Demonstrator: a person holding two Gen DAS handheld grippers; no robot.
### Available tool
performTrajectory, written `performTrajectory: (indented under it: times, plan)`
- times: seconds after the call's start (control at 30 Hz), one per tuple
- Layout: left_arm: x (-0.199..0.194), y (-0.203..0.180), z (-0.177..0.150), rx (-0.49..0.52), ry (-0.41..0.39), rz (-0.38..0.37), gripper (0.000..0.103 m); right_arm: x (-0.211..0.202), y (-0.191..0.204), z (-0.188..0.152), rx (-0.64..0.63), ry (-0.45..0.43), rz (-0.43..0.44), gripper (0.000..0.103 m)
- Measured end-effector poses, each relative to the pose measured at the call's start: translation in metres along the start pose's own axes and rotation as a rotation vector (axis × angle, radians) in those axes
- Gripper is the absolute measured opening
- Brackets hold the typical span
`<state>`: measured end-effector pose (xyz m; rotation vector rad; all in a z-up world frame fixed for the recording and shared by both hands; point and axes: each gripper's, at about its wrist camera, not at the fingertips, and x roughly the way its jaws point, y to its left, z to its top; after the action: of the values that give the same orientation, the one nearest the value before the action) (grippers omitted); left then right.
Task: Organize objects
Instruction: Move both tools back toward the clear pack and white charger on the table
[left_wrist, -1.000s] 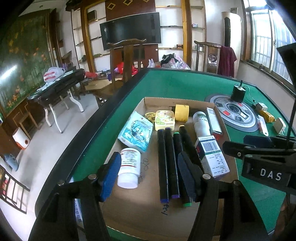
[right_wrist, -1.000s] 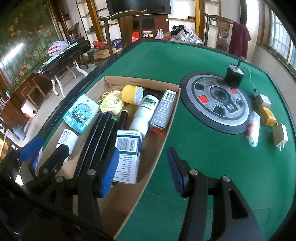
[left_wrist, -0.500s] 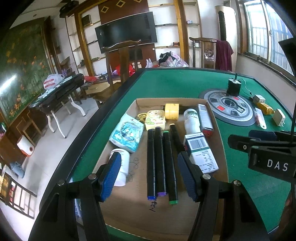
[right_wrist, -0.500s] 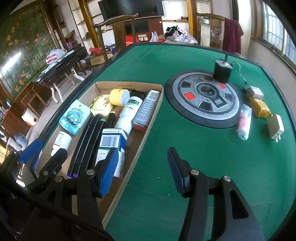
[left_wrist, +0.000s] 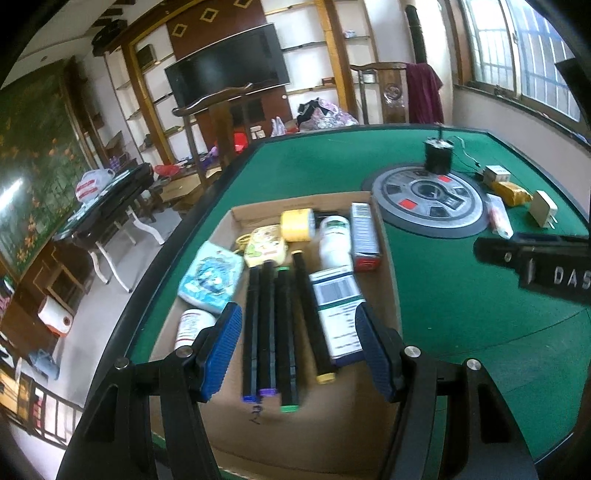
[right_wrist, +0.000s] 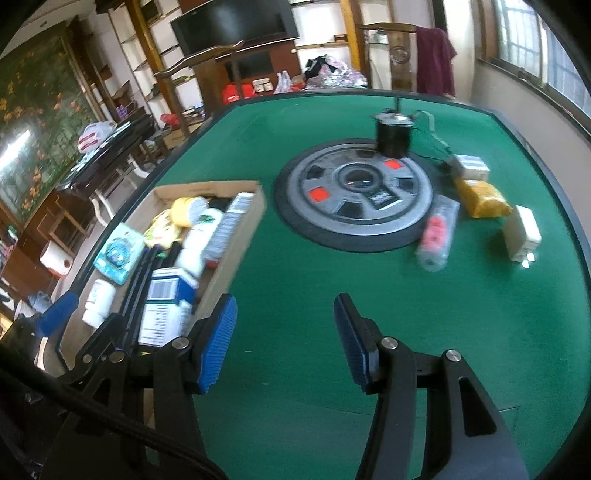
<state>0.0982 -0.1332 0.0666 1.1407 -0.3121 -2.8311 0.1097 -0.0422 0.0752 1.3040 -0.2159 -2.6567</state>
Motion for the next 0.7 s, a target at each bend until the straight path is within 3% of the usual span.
performTrajectory:
  times: [0.23,0.33,0.4,0.47,0.7]
  plan:
    - [0.009,-0.028,0.009,0.013,0.070,-0.109,0.057,-0.018,-0.058,0.007,0.045,-0.030,-0.060,0.053]
    - [0.009,-0.034,0.020,-0.002,0.080,-0.176,0.057,-0.035,-0.099,0.020,0.092,-0.084,-0.117,0.053]
    - [0.005,-0.038,0.035,-0.017,0.068,-0.226,0.057,-0.047,-0.133,0.033,0.159,-0.128,-0.154,0.054]
    - [0.000,-0.045,0.053,-0.016,0.037,-0.258,0.057,-0.057,-0.171,0.043,0.244,-0.171,-0.174,0.061]
    - [0.017,-0.106,0.106,0.077,-0.001,-0.350,0.057,-0.048,-0.255,0.059,0.432,-0.241,-0.179,0.062]
